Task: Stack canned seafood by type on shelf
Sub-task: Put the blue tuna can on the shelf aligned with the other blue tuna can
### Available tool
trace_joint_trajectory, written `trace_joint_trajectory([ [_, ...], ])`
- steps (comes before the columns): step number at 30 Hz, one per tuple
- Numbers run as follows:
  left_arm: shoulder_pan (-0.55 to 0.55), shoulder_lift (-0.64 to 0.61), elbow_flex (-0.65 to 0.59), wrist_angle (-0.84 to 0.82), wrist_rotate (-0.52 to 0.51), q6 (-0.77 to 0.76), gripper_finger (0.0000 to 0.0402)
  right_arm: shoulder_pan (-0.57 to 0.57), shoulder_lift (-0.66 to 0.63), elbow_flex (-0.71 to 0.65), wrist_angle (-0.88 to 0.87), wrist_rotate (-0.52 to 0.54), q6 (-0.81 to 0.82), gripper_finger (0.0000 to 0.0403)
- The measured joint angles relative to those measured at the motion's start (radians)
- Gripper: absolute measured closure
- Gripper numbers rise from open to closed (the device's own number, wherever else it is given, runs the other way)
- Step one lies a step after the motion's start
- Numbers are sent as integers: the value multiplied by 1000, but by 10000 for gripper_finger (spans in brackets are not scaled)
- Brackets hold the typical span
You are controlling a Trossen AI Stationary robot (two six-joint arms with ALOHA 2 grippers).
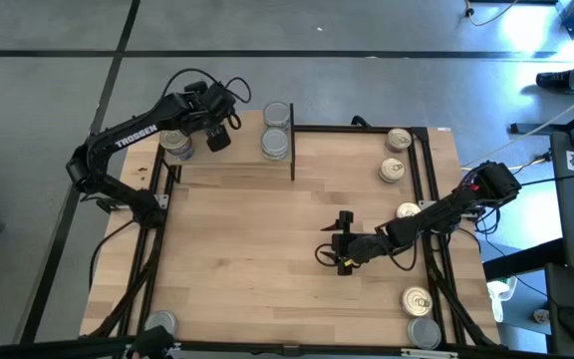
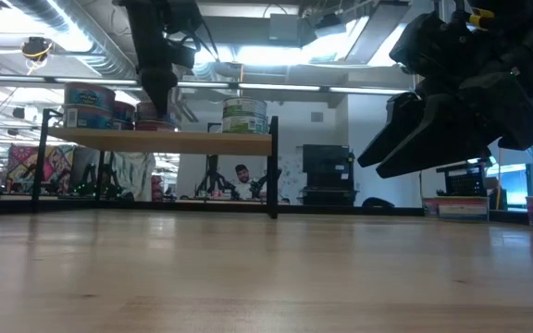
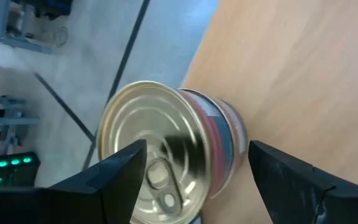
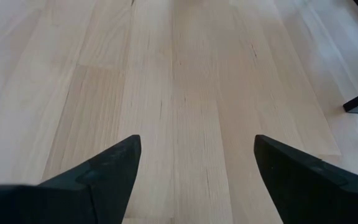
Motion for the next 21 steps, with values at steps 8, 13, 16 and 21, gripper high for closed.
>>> trace_joint_trajectory([
  [8, -8, -2, 8, -17, 10, -34, 121, 0, 0, 0, 2, 0, 0, 88],
  [13, -79, -3, 57, -15, 54, -66, 121, 0, 0, 0, 7, 0, 0, 88],
  [16, -146, -7, 78, -18, 103, -101, 121, 0, 0, 0, 7, 0, 0, 88],
  [21, -290, -8, 84, -63, 168, -173, 121, 0, 0, 0, 8, 0, 0, 88],
])
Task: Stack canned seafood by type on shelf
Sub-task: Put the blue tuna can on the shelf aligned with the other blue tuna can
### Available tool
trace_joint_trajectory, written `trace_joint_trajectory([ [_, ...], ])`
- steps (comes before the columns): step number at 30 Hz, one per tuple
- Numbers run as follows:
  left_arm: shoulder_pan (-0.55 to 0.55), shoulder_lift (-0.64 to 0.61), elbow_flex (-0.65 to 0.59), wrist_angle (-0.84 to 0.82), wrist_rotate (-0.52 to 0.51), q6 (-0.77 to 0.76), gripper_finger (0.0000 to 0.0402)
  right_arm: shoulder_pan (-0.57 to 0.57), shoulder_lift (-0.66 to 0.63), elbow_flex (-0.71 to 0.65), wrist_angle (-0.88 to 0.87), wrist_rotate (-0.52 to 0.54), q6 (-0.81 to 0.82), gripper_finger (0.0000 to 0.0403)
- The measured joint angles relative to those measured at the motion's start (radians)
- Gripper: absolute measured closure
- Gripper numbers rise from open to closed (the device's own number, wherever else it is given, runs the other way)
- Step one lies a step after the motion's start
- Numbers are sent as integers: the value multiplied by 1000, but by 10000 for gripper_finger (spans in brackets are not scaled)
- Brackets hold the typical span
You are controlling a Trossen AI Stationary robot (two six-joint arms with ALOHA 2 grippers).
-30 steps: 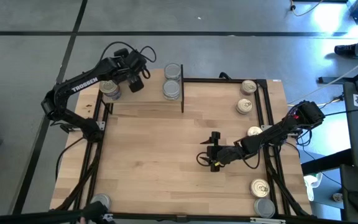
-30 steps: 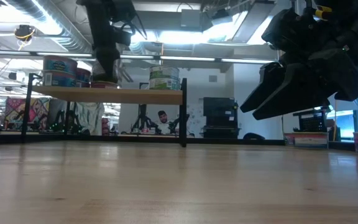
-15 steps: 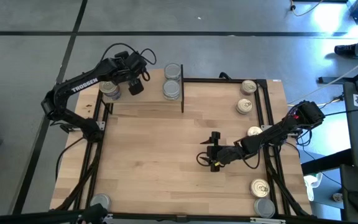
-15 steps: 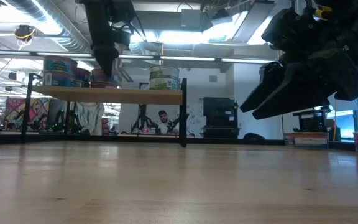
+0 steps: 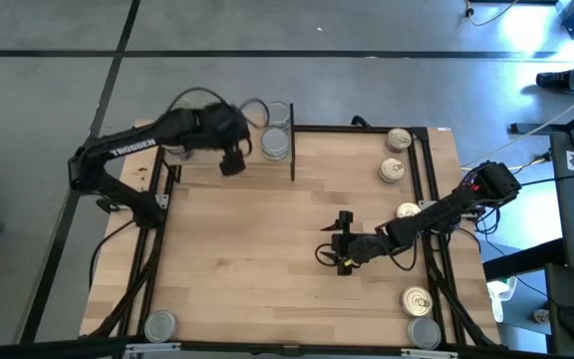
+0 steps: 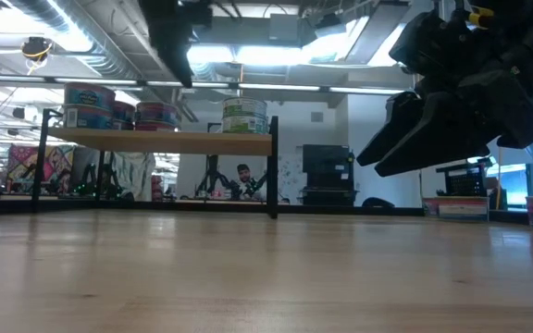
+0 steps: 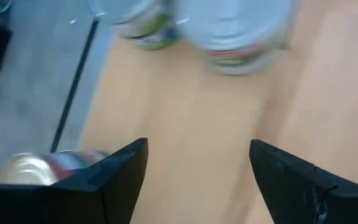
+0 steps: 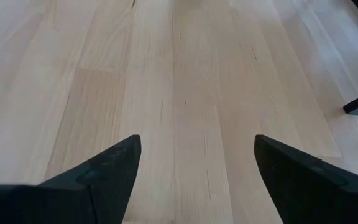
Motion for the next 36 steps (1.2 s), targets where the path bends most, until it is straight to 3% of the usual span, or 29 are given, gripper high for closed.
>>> trace_joint_trajectory([
  [8, -242, 0, -2, -30, 7, -183, 121, 0, 0, 0, 0, -4, 1, 88],
  [13, -390, 0, -81, 13, 19, -293, 121, 0, -2, 1, -17, 38, 10, 88],
  [17, -497, 0, -202, 133, 22, -371, 121, 0, -46, 2, -84, 108, 35, 88],
  [23, -637, 1, -410, 409, 17, -491, 121, -18, -188, 3, -347, 231, 167, 88],
  [28, -707, 1, -568, 664, 3, -590, 121, -160, -305, 3, -565, 230, 282, 88],
  [36, -756, 1, -704, 857, -65, -728, 121, -557, -351, 3, -716, 119, 297, 88],
])
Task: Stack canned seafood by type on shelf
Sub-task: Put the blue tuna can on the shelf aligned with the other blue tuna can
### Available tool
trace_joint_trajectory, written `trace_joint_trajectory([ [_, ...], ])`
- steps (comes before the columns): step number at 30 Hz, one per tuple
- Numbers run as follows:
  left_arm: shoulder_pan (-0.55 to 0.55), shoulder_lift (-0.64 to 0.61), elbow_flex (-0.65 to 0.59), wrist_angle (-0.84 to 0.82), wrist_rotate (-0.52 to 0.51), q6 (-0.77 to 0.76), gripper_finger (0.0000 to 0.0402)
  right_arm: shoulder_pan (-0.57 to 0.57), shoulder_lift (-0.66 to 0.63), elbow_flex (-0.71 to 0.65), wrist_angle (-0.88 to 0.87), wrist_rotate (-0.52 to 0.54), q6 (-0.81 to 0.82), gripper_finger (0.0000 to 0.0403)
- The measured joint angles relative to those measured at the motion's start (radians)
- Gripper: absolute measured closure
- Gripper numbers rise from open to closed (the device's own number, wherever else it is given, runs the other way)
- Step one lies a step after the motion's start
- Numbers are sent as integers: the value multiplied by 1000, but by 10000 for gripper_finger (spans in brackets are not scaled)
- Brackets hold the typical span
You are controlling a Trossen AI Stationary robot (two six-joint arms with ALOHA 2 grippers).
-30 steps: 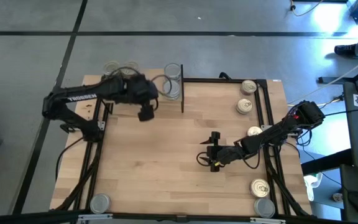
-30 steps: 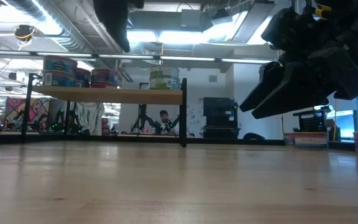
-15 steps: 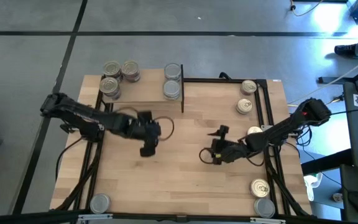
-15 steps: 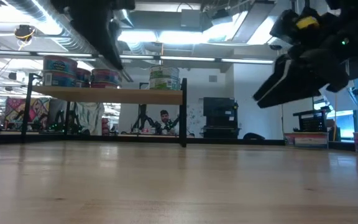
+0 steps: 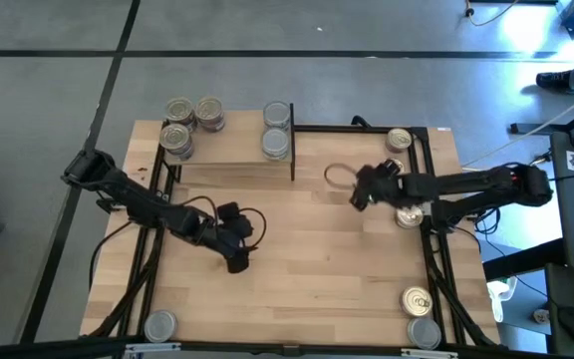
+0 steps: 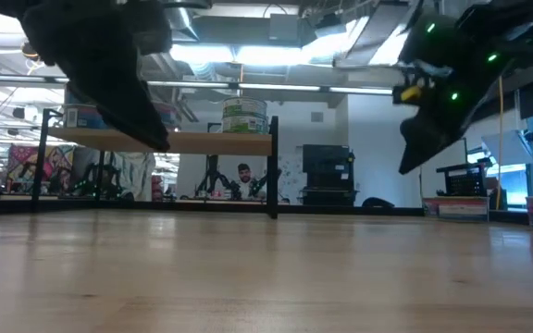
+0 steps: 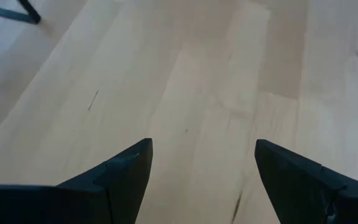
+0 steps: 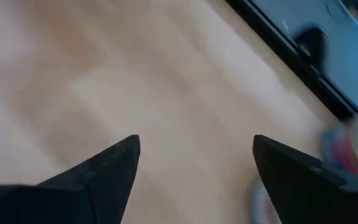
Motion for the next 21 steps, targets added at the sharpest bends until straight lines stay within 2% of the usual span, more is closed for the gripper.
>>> trace_joint_trajectory([
  [4, -10, 0, -19, 5, -15, -37, 121, -196, 5, 0, -37, -31, -32, 95],
  [7, -14, 0, -19, 11, -35, -40, 121, -307, 5, 0, -40, -48, -64, 128],
  [13, -14, 0, -19, 12, -58, -19, 121, -461, 22, 0, -101, -82, -87, 264],
  [17, -14, 0, -19, 12, -96, -17, 121, -517, 64, 0, -144, -103, -93, 353],
  [19, -14, 0, -19, 12, -106, -16, 121, -533, 85, 0, -132, -122, -115, 386],
  [21, -14, 0, -19, 12, -109, -11, 121, -538, 105, 0, -122, -139, -132, 396],
])
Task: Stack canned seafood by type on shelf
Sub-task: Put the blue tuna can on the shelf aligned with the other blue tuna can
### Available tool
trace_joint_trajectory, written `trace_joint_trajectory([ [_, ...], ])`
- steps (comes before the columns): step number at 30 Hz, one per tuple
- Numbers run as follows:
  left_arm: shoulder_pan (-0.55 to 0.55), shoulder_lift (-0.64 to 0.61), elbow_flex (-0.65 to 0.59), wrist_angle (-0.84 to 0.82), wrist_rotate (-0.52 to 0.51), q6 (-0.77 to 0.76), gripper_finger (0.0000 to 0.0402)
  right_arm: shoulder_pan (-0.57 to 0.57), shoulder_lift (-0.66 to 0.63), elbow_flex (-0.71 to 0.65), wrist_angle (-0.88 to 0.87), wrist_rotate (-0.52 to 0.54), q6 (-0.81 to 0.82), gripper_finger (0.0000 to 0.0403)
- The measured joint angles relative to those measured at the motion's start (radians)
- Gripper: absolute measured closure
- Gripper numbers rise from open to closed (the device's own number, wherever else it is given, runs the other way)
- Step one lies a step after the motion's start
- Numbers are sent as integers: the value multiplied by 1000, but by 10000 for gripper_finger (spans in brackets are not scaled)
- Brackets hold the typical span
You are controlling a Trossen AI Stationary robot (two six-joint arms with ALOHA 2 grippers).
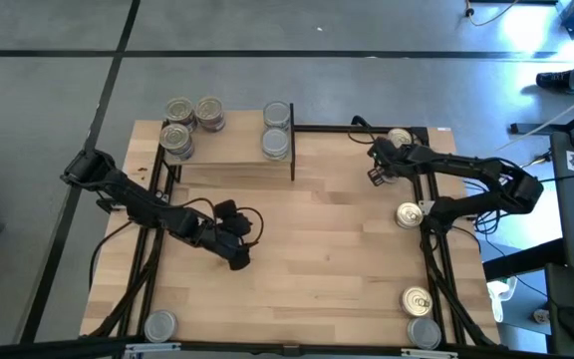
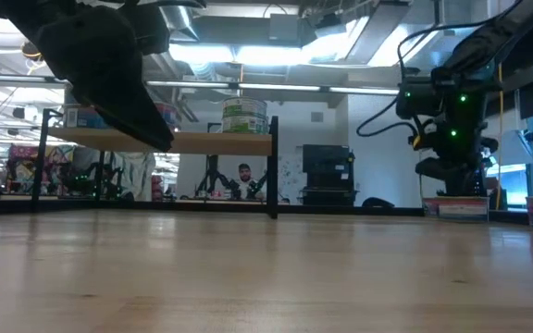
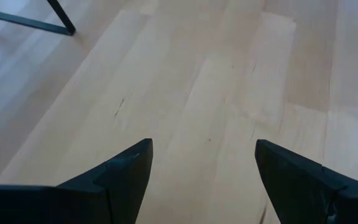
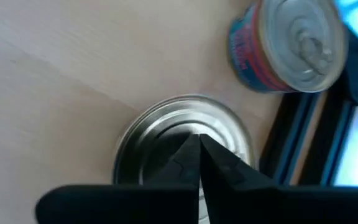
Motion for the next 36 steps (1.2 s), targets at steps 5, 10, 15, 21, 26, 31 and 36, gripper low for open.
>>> trace_joint_trajectory([
  [5, 0, 0, 0, 0, 0, 0, 121, 9, 14, 2, 4, -63, -5, 374],
  [10, 0, 0, 0, -1, 0, 0, 121, 78, 12, 4, 7, -111, -4, 369],
  [15, 0, 0, 0, -1, -3, 0, 121, 193, 12, 4, 33, -184, 21, 381],
  [21, 0, 0, 0, -1, -4, 0, 121, 349, 14, 2, 119, -272, 64, 390],
  [26, 0, 0, 0, -1, -4, -1, 121, 471, 16, 0, 206, -299, 107, 391],
  [31, 3, 0, 0, -1, -4, -1, 121, 571, 40, -2, 276, -298, 129, 391],
  [36, 3, 0, 0, -7, -4, -2, 121, 646, 140, 3, 394, -289, 131, 391],
])
